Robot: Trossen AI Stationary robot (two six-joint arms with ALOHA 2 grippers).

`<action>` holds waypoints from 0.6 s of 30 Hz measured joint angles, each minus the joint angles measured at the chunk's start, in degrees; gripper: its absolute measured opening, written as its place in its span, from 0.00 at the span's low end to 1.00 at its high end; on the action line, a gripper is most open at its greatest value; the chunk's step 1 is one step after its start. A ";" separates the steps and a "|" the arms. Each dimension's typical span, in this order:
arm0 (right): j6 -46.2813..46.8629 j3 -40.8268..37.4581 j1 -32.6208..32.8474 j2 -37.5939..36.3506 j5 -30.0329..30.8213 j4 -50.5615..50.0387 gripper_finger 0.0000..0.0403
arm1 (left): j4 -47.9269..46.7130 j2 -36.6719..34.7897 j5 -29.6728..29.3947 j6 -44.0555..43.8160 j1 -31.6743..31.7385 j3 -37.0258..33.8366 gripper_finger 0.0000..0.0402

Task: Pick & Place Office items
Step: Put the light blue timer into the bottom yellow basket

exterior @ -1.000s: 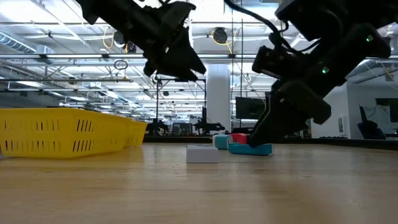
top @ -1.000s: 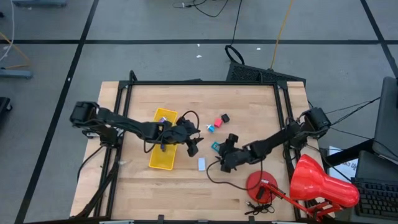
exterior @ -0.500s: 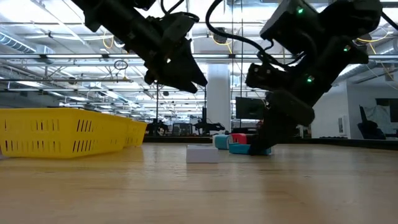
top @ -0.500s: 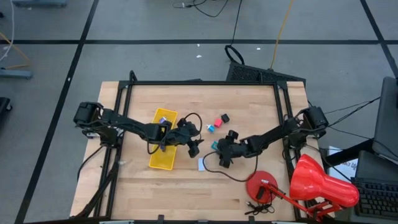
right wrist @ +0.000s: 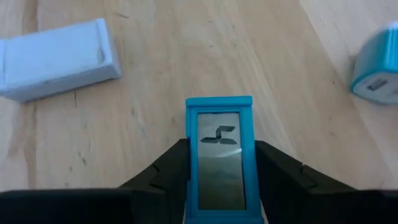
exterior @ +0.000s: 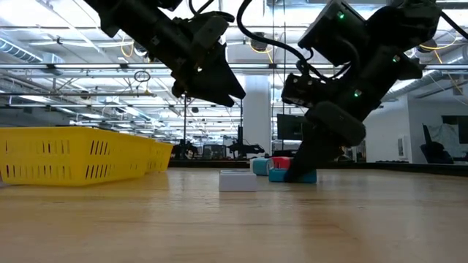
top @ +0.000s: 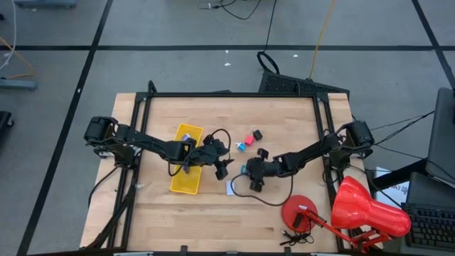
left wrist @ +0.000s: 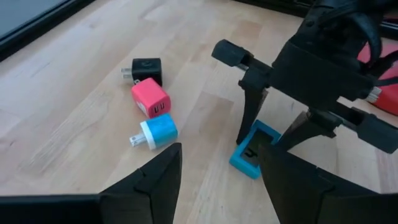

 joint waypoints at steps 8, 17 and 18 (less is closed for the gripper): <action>-19.15 -0.37 -0.07 -9.76 7.93 -4.42 0.34 | 2.00 0.00 1.17 -13.78 0.79 0.00 0.53; -36.07 -0.24 1.19 -15.99 18.20 7.67 0.34 | 11.70 0.22 10.28 -21.73 2.51 0.02 0.53; -37.39 -0.24 1.41 -15.96 18.21 8.76 0.34 | 12.80 0.24 10.27 -21.41 2.51 0.02 0.53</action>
